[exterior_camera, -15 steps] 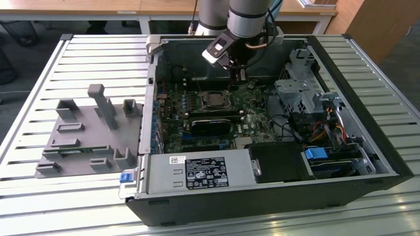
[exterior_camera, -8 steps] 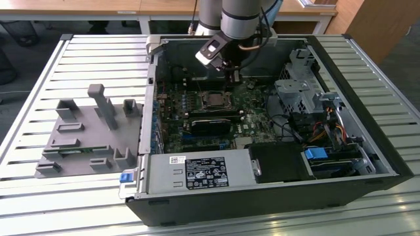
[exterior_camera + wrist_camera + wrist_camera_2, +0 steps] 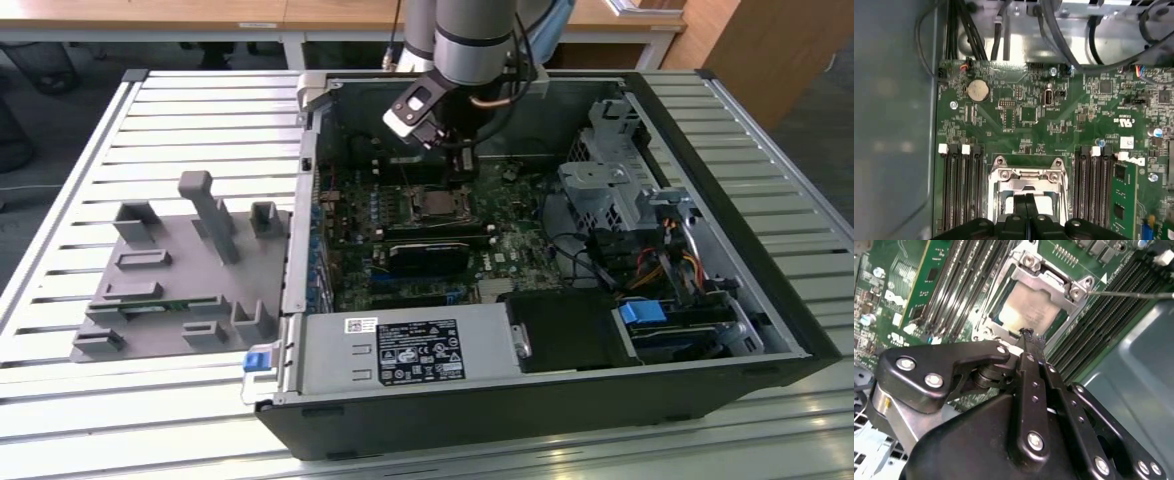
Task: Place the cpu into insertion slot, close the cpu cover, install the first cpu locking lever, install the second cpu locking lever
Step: 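Close the cpu cover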
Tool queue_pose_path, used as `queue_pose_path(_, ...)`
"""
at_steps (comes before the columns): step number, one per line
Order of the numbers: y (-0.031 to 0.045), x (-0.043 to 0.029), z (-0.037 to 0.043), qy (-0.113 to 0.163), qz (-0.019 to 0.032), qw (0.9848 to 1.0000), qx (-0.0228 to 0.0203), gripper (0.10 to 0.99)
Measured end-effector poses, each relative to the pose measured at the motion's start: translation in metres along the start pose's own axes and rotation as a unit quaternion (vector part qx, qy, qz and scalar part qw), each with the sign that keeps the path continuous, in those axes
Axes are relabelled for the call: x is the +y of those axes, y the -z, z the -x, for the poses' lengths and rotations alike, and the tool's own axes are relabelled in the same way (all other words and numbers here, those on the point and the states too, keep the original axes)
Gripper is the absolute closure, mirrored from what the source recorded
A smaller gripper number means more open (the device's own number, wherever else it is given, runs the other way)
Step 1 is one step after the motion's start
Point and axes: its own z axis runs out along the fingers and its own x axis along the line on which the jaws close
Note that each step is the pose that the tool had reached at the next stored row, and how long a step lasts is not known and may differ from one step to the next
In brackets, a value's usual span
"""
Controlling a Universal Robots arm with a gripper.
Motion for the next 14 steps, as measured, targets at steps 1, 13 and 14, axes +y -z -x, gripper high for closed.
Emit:
queue_pose_path(1, -0.0019, -0.0001, 0.0000, 0.000, -0.0008, 1.0000, -0.0001, 0.980)
queue_pose_path(13, -0.0091, -0.0247, 0.0000, 0.000, -0.0019, 1.0000, 0.0000, 0.980)
queue_pose_path(14, -0.0098, -0.0261, 0.0000, 0.000, -0.0020, 1.0000, -0.0001, 0.980)
